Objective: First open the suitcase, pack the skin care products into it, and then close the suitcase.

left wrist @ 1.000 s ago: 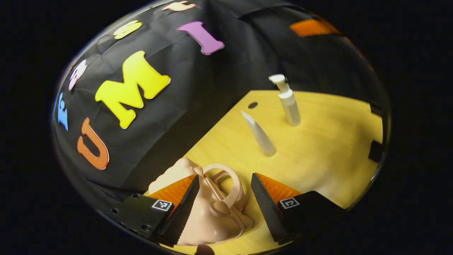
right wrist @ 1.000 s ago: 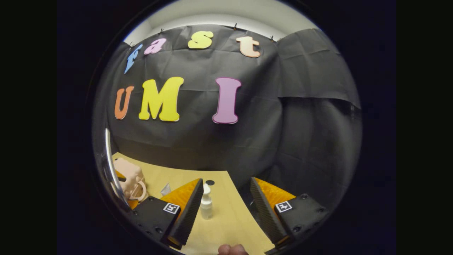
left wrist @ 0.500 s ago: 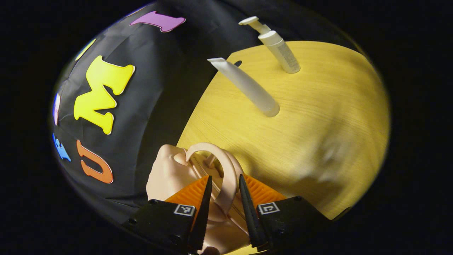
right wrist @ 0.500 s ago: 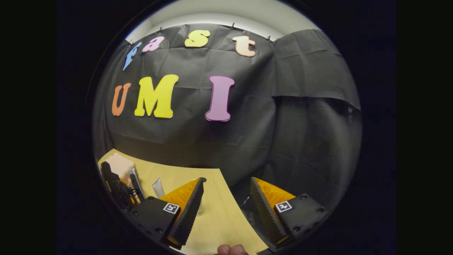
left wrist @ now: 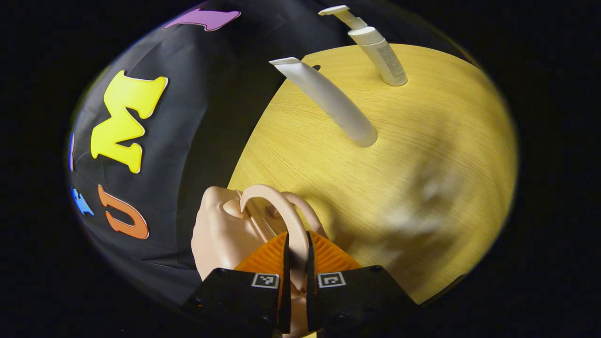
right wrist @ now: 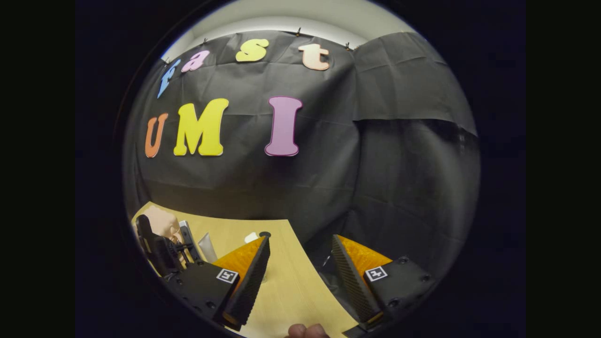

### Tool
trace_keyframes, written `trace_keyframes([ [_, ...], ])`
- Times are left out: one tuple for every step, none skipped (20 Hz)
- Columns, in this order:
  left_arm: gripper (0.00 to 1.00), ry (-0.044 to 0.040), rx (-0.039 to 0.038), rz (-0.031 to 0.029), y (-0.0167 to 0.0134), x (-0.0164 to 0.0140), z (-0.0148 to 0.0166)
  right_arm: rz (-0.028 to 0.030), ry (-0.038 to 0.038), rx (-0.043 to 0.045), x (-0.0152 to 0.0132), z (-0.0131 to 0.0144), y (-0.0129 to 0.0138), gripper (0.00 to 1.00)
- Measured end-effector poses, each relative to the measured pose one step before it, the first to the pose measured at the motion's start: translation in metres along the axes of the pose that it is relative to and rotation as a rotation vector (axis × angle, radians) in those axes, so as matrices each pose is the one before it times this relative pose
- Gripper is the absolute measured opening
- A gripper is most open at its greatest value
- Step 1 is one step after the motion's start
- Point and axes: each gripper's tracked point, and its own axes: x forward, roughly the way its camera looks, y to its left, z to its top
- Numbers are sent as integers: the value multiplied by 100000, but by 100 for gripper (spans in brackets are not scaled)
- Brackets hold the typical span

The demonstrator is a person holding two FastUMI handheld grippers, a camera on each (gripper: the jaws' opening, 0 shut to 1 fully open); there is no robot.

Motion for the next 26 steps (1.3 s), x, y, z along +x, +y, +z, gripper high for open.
trace_keyframes([
  [11, 11, -2157, -1495, 161, -414, 160, -702, -257, -56, -29, 36, -97, 79],
  [8, -203, -2586, -1329, 128, -481, 90, -544, -625, 221, -84, 240, 26, 79],
  [5, -940, -1839, 79, 399, -514, 261, -173, -926, 344, -132, 314, 153, 79],
  [5, -1576, -2227, 380, 750, -957, 278, 52, -752, 242, -122, 356, 301, 79],
  [4, -1759, -2083, 318, 900, -866, 326, 402, -690, 19, -90, 172, 402, 79],
  [4, -1645, -1281, 1274, 1148, -896, 279, 684, -413, 16, 53, 158, 544, 79],
  [4, -1547, -1057, 1430, 798, -909, 284, 563, -309, 103, -74, 185, 457, 79],
  [4, -1996, -2084, 1399, 1100, -1016, 166, 845, -408, 296, 28, 337, 624, 79],
  [4, -1818, -2308, 1542, 1115, -984, 127, 985, -551, 175, -67, 261, 598, 79],
  [3, -2279, -2715, 2172, 1678, -938, 157, 1117, -511, -186, 25, 381, 707, 79],
  [3, -2482, -3216, 2487, 1795, -841, 137, 1722, -678, -368, 4, 247, 794, 79],
  [3, -3306, -3712, 3215, 2135, -852, 132, 1533, -918, -464, -113, 506, 886, 79],
  [3, -2634, -3744, 3799, 2232, -844, -180, 1270, -964, -496, 42, 504, 738, 78],
  [3, -3129, -3580, 3808, 2033, -896, -175, 1415, -856, -520, 20, 449, 831, 79],
  [3, -2714, -3347, 4330, 2321, -621, -186, 1138, -849, -324, 99, 455, 779, 80],
  [3, -2078, -3275, 3850, 2098, -411, -495, 1268, -855, 22, 70, 576, 874, 79],
  [3, -3849, -3707, 2713, 2083, -604, -247, 1066, -745, -64, 83, 501, 747, 79],
  [3, -1772, -5018, 2053, 1971, -247, -829, 1412, -328, -467, 52, 397, 957, 79],
  [3, -3329, -5589, 1429, 1766, -255, -558, 1434, -76, -896, -62, 146, 856, 78],
  [3, -1528, -4780, 1320, 1807, -162, -648, 1143, 97, -803, -13, 293, 821, 79],
  [3, -1555, -3785, 1919, 1904, 68, -730, 1483, -62, -461, -124, 349, 747, 78],
  [3, -741, -2872, 2294, 2090, 487, -431, 789, -77, -174, -177, 517, 757, 78],
  [2, -647, -3157, 2278, 2095, 676, -853, 208, -829, -236, -169, 565, 454, 79],
  [2, -532, -3611, 1814, 1874, 907, -972, 272, -500, -804, -110, 531, 575, 81],
  [2, -215, -3922, 1413, 1867, 388, -1147, 378, -469, -1101, -103, 344, 639, 79],
  [2, 209, -3569, 1058, 1921, 397, -1013, 460, -278, -1051, -47, 359, 714, 77],
])
